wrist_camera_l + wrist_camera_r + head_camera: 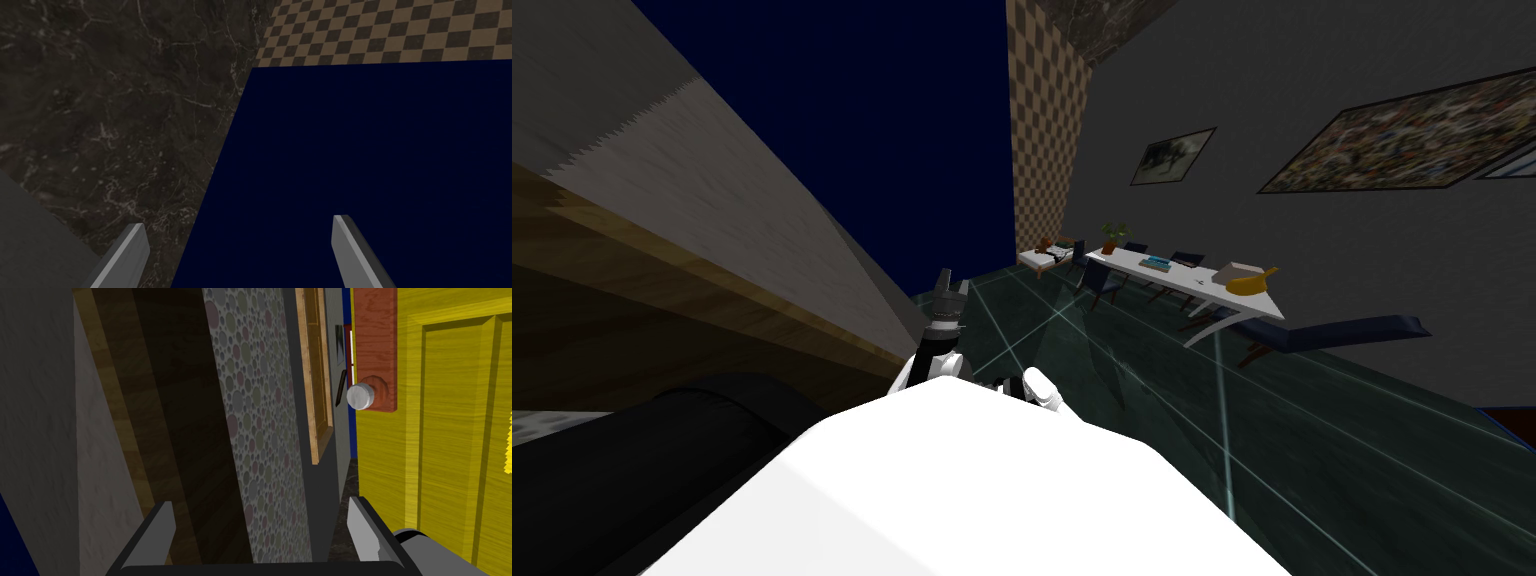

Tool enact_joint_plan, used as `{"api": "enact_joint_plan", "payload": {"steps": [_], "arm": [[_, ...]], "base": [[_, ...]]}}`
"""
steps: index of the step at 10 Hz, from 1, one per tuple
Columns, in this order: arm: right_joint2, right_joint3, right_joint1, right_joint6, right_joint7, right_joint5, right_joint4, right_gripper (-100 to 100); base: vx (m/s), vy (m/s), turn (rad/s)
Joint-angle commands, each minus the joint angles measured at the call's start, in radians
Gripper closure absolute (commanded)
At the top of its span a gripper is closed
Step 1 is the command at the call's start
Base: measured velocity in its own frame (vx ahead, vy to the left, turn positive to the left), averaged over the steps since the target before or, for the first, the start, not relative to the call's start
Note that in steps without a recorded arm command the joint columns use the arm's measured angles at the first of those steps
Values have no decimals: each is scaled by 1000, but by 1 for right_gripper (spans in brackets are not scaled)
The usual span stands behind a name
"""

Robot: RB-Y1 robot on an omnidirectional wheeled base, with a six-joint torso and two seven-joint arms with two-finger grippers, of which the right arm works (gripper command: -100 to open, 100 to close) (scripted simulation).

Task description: Push the door open

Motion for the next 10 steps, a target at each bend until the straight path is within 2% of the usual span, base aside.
{"api": "enact_joint_plan", "payload": {"steps": [1, 5, 10], "arm": [[0, 0, 0, 0, 0, 0, 0, -100], [0, 0, 0, 0, 0, 0, 0, -100], [-3, 6, -2, 12, -16, 4, -5, -100]], "base": [[7, -4, 27], [-2, 1, -5], [-50, 9, -59]]}}
